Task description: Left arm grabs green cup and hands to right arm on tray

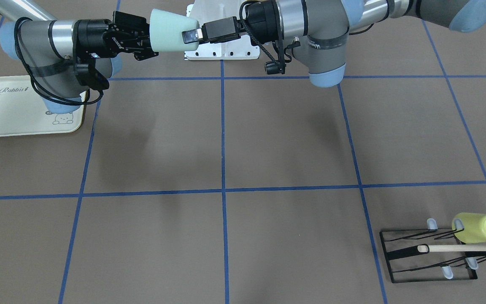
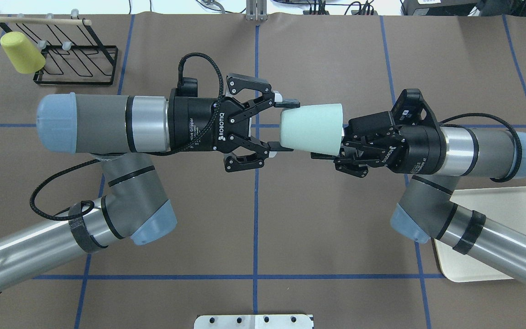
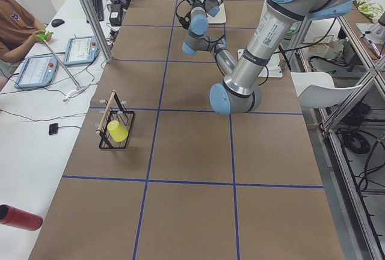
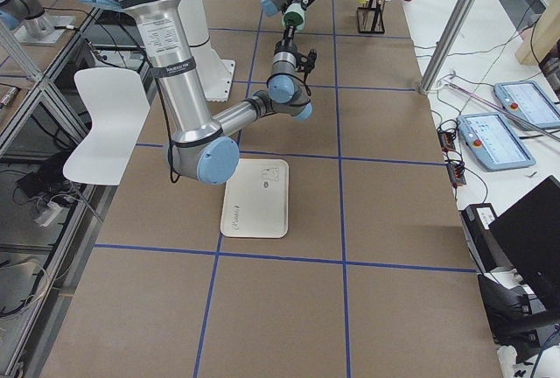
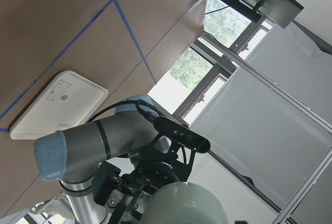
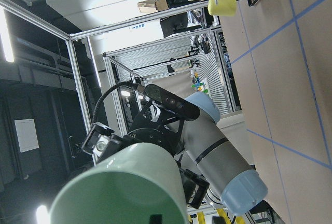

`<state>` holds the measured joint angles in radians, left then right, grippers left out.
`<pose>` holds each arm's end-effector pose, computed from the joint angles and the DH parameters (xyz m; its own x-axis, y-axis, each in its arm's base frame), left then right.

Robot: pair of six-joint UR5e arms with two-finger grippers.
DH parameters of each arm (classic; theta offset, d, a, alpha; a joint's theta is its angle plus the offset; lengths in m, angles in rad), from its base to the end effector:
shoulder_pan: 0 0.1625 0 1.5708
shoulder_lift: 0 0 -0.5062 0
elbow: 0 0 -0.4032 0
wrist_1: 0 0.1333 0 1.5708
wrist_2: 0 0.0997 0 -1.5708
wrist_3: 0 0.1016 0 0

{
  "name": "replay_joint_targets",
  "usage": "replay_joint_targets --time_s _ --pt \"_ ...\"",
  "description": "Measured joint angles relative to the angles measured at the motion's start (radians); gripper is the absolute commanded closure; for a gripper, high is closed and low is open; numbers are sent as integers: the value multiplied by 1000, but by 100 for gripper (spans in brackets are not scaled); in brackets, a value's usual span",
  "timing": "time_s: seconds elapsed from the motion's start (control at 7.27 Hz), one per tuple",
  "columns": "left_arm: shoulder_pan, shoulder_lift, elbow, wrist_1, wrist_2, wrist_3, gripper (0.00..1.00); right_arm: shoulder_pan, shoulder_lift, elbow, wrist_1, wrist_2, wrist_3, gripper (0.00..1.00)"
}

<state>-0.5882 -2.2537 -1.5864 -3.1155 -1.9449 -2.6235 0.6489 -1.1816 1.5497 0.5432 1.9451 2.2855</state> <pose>0.4792 -0.4352 0.1590 -0.4987 -0.6394 -0.5852 -0.3122 0.7623 -0.5669 -0.3780 -0.4074 0.3499 -0.7272 0.2140 0.6522 0.1227 0.9754 -0.1833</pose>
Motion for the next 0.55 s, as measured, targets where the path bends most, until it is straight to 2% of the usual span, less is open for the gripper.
replay_joint_targets --time_s 0.14,0.55 --pt "4 0 -1 0 1 2 3 0 -1 0 5 -2 6 100" --pt "6 0 -8 5 3 11 0 -4 -8 -2 29 -4 22 100"
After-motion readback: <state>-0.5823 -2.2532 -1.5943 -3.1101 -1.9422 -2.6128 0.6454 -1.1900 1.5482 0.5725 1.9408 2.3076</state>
